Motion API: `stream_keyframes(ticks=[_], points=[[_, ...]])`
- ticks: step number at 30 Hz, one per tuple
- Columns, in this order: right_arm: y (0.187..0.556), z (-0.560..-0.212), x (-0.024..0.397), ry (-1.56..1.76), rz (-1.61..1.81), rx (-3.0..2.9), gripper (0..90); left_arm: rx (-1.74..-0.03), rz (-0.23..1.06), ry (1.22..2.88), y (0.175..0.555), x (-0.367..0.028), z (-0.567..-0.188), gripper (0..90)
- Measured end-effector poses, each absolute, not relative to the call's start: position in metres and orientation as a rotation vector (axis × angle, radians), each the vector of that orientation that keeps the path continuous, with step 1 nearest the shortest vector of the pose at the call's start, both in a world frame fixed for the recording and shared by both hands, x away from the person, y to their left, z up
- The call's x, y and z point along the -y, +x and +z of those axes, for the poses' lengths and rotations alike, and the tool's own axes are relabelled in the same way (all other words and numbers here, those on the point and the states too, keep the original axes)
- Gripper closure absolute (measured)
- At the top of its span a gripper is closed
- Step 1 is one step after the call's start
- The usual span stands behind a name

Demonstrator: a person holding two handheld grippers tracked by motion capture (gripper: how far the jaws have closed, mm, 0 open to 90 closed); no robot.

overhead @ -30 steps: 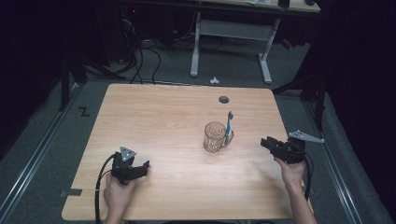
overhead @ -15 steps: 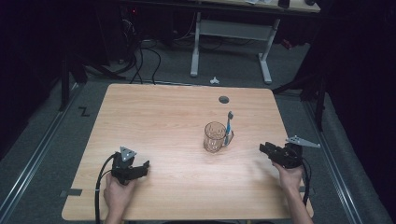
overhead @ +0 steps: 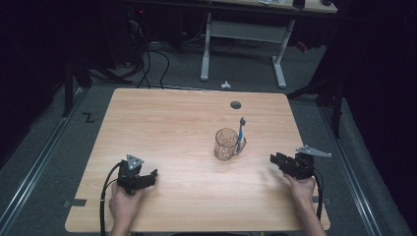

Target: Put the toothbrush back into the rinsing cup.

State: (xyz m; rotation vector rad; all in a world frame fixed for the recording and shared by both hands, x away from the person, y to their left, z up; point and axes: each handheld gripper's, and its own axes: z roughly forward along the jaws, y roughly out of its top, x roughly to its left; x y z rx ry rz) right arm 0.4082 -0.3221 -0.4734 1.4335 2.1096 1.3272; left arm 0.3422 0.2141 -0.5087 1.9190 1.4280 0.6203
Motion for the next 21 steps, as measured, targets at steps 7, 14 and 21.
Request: stream_keyframes(ticks=[7, 14, 21], points=[[0.41, -0.481, 0.318, 1.434, 1.278, -2.132, 61.3, -1.428, 0.62, 1.919, 0.342, -0.214, -0.509, 22.0], [0.414, -0.485, 0.317, 1.44, 1.241, -2.139, 61.2, -1.428, 0.62, 1.919, 0.342, -0.214, -0.509, 22.0], [0.419, -0.492, 0.313, 1.439, 1.199, -2.146, 61.0, -1.428, 0.621, 1.919, 0.342, -0.214, -0.509, 22.0]])
